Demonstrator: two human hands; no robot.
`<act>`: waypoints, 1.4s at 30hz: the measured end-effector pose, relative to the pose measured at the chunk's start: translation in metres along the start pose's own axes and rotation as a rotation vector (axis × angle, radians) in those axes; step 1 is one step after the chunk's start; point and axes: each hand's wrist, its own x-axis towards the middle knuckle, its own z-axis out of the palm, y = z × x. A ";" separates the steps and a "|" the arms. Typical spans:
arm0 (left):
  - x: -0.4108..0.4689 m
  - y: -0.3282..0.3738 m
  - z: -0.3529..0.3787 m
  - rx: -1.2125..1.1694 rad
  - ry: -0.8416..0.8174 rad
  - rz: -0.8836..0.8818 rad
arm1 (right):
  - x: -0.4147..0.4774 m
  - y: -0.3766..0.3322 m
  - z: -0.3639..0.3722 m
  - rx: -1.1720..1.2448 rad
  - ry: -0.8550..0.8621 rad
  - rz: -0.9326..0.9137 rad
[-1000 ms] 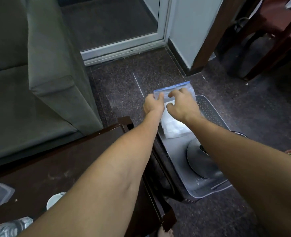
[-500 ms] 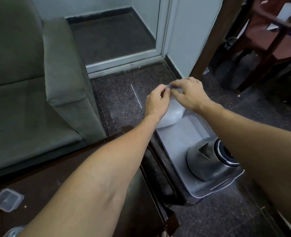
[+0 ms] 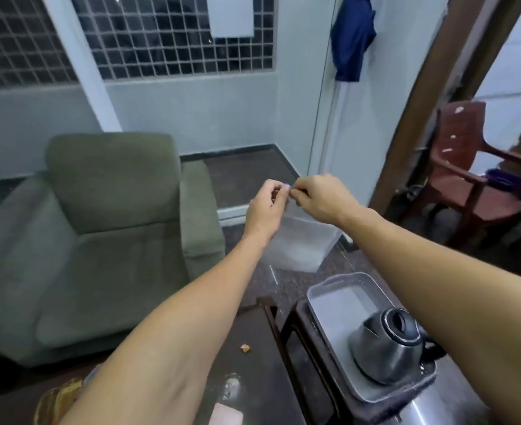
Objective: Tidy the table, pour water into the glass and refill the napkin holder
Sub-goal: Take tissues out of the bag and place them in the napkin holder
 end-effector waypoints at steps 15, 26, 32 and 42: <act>-0.067 0.083 -0.269 0.098 0.358 0.022 | 0.001 -0.279 -0.065 0.057 -0.059 -0.220; -0.090 0.054 -0.438 0.144 0.419 -0.021 | 0.012 -0.370 -0.025 0.136 -0.176 -0.315; -0.100 0.045 -0.478 0.146 0.411 -0.060 | 0.013 -0.373 -0.017 0.109 -0.151 -0.324; -0.105 0.038 -0.496 -0.020 0.373 -0.160 | 0.037 -0.371 -0.034 -0.052 -0.097 -0.401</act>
